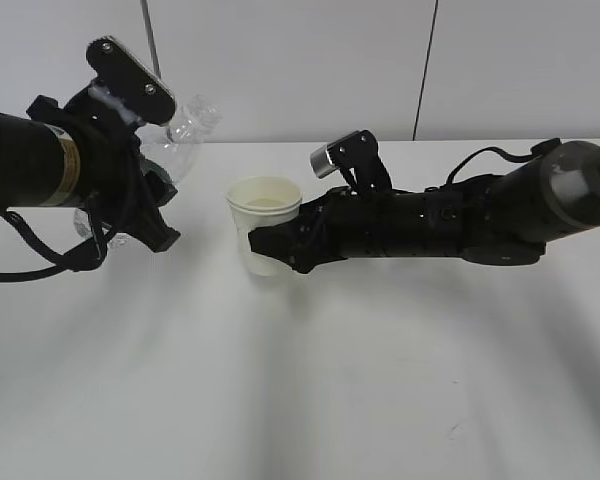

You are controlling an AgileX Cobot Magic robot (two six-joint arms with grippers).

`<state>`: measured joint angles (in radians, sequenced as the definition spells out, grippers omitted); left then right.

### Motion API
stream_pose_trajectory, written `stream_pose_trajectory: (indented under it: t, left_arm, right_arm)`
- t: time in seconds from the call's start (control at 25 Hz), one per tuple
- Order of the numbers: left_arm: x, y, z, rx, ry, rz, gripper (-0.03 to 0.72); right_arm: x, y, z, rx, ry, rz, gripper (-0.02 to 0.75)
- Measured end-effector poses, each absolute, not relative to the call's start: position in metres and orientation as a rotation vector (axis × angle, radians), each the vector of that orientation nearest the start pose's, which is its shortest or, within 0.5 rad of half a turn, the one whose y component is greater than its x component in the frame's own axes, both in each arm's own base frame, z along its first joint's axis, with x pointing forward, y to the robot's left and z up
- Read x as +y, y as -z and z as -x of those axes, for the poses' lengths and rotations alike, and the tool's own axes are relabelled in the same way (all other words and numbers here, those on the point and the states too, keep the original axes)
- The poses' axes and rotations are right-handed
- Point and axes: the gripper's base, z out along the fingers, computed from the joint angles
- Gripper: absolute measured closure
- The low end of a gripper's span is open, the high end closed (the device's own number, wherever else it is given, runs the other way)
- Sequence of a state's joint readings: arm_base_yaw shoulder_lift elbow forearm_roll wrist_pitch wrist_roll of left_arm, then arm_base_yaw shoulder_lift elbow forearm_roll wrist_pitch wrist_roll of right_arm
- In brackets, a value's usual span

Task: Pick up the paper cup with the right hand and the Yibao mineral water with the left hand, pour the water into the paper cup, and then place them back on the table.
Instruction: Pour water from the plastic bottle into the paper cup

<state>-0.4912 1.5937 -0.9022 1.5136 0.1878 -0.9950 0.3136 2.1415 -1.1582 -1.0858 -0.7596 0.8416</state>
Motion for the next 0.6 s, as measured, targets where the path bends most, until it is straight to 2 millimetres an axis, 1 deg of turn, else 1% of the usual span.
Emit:
stream_pose_trajectory:
  t: [0.12,0.36,0.6]
  left_arm:
    - [-0.139,-0.228,-0.307,1.982,-0.204,-0.910,0.365]
    - [-0.131,-0.228,-0.311,2.012,-0.136,-0.839,0.365]
    - [-0.120,-0.228,-0.317,2.026,-0.056,-0.798,0.365]
  right_arm:
    - [0.182,-0.123,-0.387,1.883,-0.779,0.796,0.232]
    - [0.180,-0.125,-0.391,1.852,-0.732,0.771,0.232]
    - [0.176,-0.128,-0.397,1.843,-0.685,0.678,0.232]
